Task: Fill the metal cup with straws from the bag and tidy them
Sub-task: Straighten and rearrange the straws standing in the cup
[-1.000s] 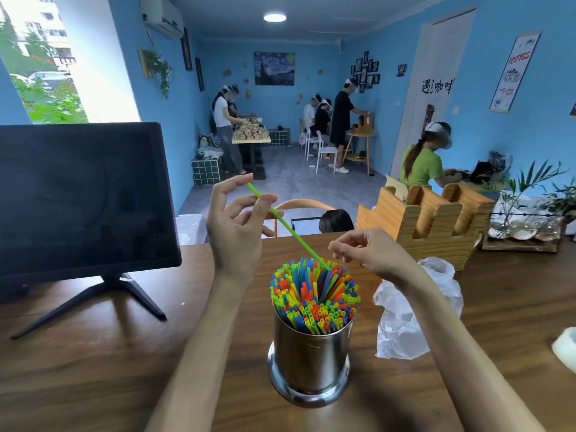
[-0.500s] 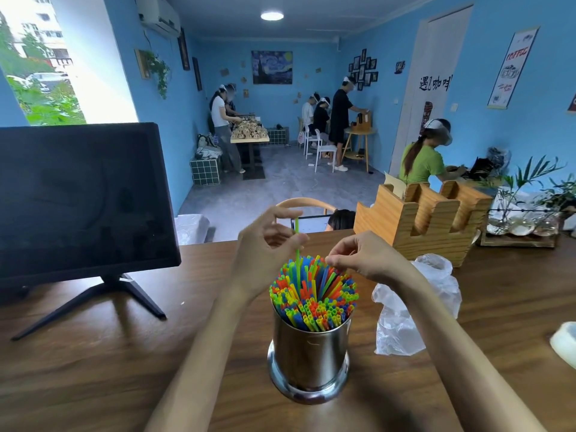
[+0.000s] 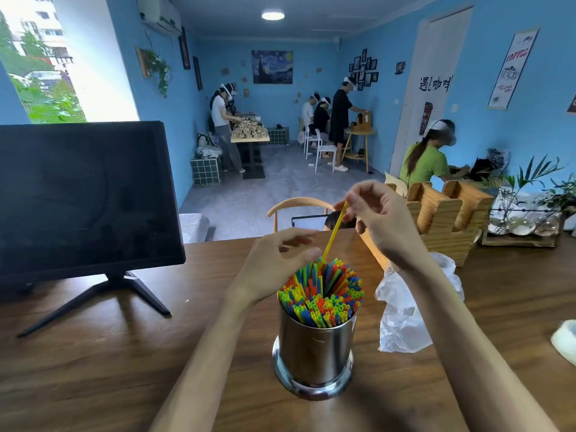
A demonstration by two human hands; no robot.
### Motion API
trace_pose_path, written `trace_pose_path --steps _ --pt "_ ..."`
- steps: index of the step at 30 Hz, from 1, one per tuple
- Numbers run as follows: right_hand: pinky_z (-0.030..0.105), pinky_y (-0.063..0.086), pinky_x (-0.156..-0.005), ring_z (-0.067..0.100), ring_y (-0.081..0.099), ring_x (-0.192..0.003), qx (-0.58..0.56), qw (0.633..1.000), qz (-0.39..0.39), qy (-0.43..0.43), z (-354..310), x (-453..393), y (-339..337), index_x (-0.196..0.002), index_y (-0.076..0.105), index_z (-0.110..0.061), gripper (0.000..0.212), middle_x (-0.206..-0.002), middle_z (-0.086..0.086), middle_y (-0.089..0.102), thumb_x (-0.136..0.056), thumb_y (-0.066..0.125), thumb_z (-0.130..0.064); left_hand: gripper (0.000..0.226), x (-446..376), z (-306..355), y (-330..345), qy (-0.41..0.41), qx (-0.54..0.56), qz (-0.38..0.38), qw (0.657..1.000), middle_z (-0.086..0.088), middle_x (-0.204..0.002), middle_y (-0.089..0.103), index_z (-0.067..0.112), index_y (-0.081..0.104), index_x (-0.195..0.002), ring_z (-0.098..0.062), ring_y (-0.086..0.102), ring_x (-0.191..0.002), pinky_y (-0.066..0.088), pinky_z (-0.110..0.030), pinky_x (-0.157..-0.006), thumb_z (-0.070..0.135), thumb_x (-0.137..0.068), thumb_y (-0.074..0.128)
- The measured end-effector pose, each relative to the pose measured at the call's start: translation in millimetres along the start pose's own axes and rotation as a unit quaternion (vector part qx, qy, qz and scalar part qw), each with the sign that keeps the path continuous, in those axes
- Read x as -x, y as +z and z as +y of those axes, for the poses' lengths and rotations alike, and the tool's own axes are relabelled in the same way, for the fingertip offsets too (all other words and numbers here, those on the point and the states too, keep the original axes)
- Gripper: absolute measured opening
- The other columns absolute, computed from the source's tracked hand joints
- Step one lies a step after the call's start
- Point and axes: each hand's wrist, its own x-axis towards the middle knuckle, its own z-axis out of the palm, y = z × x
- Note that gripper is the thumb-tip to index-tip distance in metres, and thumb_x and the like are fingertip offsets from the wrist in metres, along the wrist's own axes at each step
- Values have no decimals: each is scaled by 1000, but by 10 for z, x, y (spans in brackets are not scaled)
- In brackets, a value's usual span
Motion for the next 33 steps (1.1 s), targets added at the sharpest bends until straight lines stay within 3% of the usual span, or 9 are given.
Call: trace_pose_path --steps 5,8,11,15,17,21,24,27,33 --pt "20 43 -53 13 62 -73 -136 986 79 -55 -204 -23 -1 -97 56 -14 13 -86 -1 76 -107 48 -12 18 34 52 7 -2 33 -9 999 22 -107 76 49 73 -111 2 67 -109 50 -26 -99 37 -100 64" --pt "23 41 -55 10 61 -70 -166 978 117 -54 -197 -32 -11 -96 55 -14 14 -88 3 75 -107 47 -13 30 102 132 -54 -9 126 -24 992 9 -100 79 31 80 -97 -3 71 -105 49 -14 -91 48 -98 55" --pt "22 40 -55 11 60 -69 -179 975 127 -43 -123 -23 -26 -96 55 -13 15 -87 2 76 -108 46 -12 20 127 175 -132 -6 200 18 980 -1 -83 79 23 79 -93 -9 75 -90 52 -15 -85 34 -95 62" --pt "19 46 -53 12 65 -67 -261 963 65 26 12 8 -78 -100 59 -13 8 -101 9 78 -104 52 -14 7 95 235 -262 -26 282 148 948 -2 -84 80 25 82 -84 -6 72 -77 55 -16 -69 25 -79 77" --pt "18 50 -54 13 67 -70 -326 942 6 75 97 28 -98 -106 62 -12 10 -110 10 77 -97 57 -14 20 82 256 -355 -49 373 186 908 -3 -86 80 17 79 -91 -9 74 -75 56 -16 -62 26 -73 77" --pt "20 58 -63 18 74 -82 -365 919 -95 113 269 91 -92 -113 73 -11 25 -121 10 74 -90 64 -13 21 43 315 -409 -41 478 218 850 0 -90 79 15 70 -101 -11 75 -76 57 -18 -62 23 -82 72" --pt "26 60 -78 27 74 -102 -282 939 -154 121 370 120 -102 -118 74 -10 27 -123 15 72 -93 65 -14 16 24 354 -395 8 453 280 846 -1 -92 79 19 57 -111 -17 75 -75 58 -22 -66 14 -98 65" --pt "27 56 -81 22 73 -102 -2 988 -104 118 483 97 -113 -112 74 -17 17 -105 0 79 -100 62 -18 24 30 353 -321 62 300 341 889 -1 -91 76 24 45 -119 -20 72 -63 51 -22 -55 13 -103 59" --pt "22 52 -70 10 70 -84 178 948 -162 209 557 123 -59 -91 78 -22 23 -84 -7 77 -92 71 -43 32 40 294 -100 120 171 293 933 2 -84 69 28 38 -122 -9 57 -61 46 -22 -62 11 -103 57"
